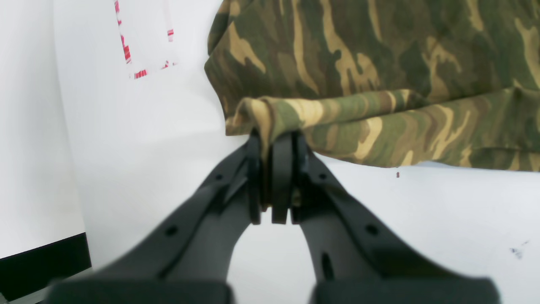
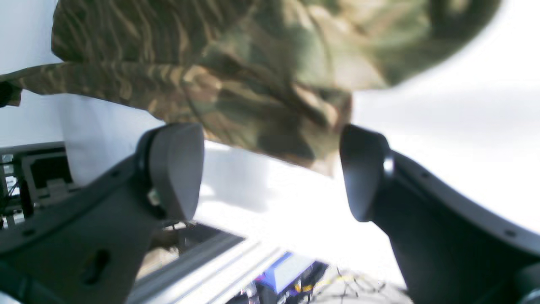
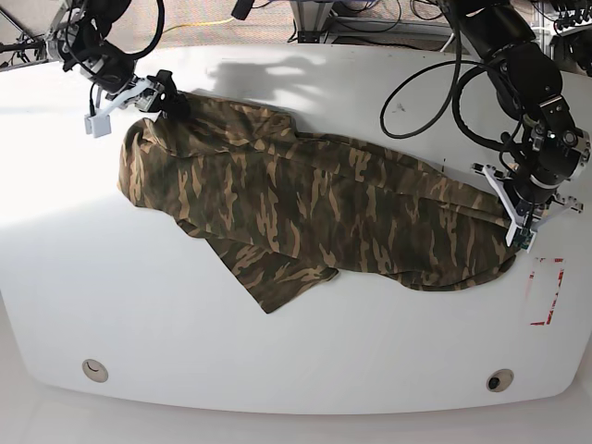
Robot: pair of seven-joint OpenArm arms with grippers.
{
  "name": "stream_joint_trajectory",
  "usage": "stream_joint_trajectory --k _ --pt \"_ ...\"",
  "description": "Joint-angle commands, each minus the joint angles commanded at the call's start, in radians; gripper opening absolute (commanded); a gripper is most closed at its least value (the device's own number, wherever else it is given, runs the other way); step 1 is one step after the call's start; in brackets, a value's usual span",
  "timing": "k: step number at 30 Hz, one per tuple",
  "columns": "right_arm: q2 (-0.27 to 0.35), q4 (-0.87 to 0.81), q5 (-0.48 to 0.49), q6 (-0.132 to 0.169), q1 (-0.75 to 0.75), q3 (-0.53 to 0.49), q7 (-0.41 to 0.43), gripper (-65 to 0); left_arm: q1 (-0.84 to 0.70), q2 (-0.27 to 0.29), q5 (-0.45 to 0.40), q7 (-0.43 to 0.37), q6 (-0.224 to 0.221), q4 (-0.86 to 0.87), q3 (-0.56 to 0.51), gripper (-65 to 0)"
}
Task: Fold the T-shirt properly
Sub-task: 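Regrasp the shirt edge with the right gripper near its corner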
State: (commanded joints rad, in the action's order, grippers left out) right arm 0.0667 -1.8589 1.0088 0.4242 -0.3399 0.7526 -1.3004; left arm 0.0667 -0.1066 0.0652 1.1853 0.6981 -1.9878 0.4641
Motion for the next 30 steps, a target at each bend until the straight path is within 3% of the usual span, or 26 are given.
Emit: stream_joint_trajectory --k 8,18,30 --pt "-0.006 0.003 -0.109 0.003 0.08 0.0 -0.003 -17.0 -0.002 0.0 0.0 0.0 0.0 0.0 0.0 -65.0" --pt "-0.002 0.149 -0.109 0.006 0.107 0.0 0.009 -17.8 -0.002 -0.002 0.0 -0.002 0.0 0.0 0.002 -65.0" --pt "-0.002 0.149 -0.107 0.006 0.155 0.003 0.031 -17.8 -0.002 -0.002 0.0 -0.002 0.0 0.0 0.0 -65.0"
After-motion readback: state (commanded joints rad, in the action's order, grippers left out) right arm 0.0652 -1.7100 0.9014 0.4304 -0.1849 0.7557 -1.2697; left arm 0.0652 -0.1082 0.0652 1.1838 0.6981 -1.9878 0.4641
